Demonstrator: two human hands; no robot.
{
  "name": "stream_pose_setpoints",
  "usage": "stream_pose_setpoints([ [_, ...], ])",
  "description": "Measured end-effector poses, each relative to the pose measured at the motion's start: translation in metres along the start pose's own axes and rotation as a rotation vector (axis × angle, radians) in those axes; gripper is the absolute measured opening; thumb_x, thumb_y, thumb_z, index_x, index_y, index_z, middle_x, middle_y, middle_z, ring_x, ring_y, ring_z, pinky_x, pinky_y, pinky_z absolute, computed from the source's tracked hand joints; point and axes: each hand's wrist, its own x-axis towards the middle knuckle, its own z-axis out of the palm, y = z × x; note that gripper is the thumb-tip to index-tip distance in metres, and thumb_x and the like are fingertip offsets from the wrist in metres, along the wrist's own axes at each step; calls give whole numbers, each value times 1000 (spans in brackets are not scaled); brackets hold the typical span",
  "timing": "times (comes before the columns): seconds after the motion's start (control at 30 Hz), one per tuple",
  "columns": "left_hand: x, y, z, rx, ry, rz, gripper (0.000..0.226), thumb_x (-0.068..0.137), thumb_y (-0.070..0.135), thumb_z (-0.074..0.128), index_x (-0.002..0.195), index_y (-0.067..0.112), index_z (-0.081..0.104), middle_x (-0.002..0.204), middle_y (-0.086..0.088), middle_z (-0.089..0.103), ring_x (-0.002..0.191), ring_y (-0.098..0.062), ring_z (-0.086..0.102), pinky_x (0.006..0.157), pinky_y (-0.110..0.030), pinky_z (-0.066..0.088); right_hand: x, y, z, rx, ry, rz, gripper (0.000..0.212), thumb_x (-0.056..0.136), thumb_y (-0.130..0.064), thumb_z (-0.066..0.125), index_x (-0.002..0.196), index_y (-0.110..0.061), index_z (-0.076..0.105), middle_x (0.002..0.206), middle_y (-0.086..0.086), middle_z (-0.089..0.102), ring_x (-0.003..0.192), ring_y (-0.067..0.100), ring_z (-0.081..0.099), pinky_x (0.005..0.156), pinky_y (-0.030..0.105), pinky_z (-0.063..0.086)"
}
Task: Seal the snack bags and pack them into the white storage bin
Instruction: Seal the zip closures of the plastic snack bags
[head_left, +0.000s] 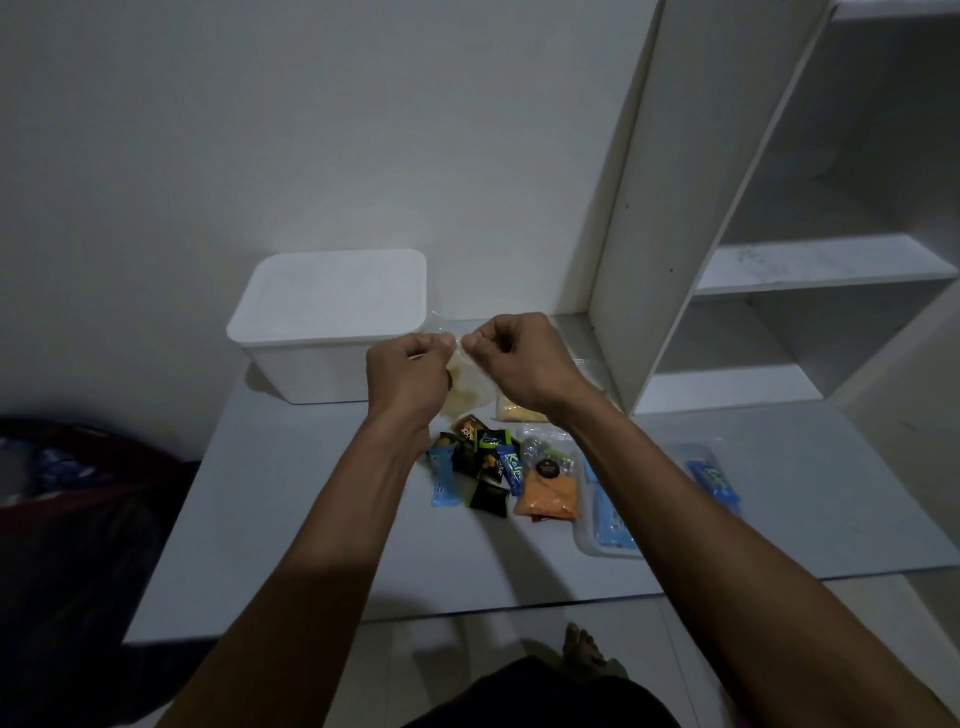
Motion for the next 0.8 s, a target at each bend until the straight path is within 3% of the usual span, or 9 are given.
stream_pose_setpoints([
  [0.1,2,-1,0,-8,14,-18,18,91,17,66,86,0,71,65,-11,59,51,-13,50,41,-13,40,0,2,1,50,-15,30,19,93,-28,66,84,-13,72,72,-2,68,63,8,57,67,32,52],
  [0.2,7,-3,-2,-33,52,-40,20,92,18,65,85,1,72,72,-14,66,57,-15,56,48,-19,46,-3,5,-2,14,-44,33,11,93,-24,67,88,-16,73,81,-1,72,74,10,64,75,31,56],
  [0.27,9,-4,-5,-25,58,-43,22,91,22,65,82,3,73,74,-13,70,59,-11,59,54,-23,47,-6,7,-3,0,-48,31,10,93,-22,67,88,-16,73,80,-3,72,74,10,65,73,29,56],
  [0.37,6,-6,-2,23,43,-16,21,89,21,68,76,4,72,63,-3,66,46,1,53,51,-17,43,-9,9,0,-5,-12,15,11,93,-20,66,88,-14,73,78,-6,71,65,1,61,63,17,51],
  [0.5,4,-12,0,50,59,-43,17,87,19,70,77,5,72,71,-1,68,61,-5,58,49,-15,42,-13,9,6,-26,3,8,13,93,-20,66,89,-10,73,75,-6,70,55,-6,57,53,10,47],
  [0.63,3,-20,-4,35,58,-51,24,88,23,70,72,6,69,71,-4,69,64,-9,61,43,-7,41,-17,11,6,-77,-24,12,12,95,-19,64,90,-11,72,76,-12,67,66,-2,60,61,14,46],
  [0.73,8,-27,-14,60,127,40,16,90,32,65,96,17,68,93,1,68,86,-9,65,69,-17,46,-18,7,-3,-155,-83,-10,12,96,-18,61,91,-13,70,76,-16,63,69,-6,57,60,11,41],
  [0.8,16,-34,-26,115,56,131,22,92,31,64,113,27,63,113,2,59,100,-13,58,79,-23,45,-18,4,-15,-213,-142,-24,13,97,-20,61,93,-12,70,77,-18,61,71,-6,56,62,12,41],
])
